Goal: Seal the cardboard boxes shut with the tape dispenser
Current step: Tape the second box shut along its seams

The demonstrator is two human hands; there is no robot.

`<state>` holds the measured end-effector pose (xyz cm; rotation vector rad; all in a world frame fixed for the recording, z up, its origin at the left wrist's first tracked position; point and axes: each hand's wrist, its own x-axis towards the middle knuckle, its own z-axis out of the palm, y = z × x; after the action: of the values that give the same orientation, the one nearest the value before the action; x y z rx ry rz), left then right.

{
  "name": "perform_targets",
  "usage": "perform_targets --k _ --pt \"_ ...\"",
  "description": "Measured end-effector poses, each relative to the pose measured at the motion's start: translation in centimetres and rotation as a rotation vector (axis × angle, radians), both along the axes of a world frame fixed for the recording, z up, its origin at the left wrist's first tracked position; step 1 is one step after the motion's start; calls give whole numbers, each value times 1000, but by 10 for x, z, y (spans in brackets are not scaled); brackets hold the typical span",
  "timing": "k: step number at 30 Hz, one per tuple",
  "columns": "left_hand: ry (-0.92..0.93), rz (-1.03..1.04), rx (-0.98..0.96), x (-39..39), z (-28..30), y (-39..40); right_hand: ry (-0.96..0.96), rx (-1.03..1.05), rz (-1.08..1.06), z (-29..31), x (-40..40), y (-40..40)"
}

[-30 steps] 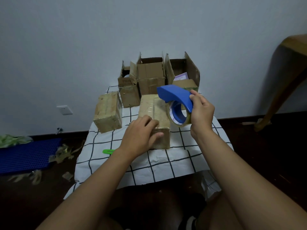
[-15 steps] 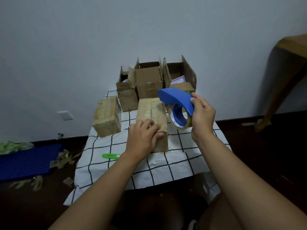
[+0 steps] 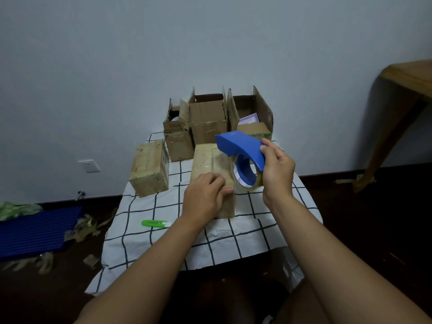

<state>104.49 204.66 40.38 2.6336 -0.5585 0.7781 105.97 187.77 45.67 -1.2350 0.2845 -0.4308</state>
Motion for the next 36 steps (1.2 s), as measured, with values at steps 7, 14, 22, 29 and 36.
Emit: perform_targets --k 7,14,22,29,36 --pt "35 51 -5 3 -3 6 -7 29 -14 4 -1 -3" --pt "-54 55 13 4 -6 1 -8 6 -17 3 -1 -2" --pt "-28 36 20 4 -5 6 -12 6 -6 1 -2 -2" --pt "119 -9 -25 3 -2 13 -21 -3 -5 -1 -3 -2" --pt "160 -28 -1 1 5 14 -15 -14 -3 -7 -5 -5"
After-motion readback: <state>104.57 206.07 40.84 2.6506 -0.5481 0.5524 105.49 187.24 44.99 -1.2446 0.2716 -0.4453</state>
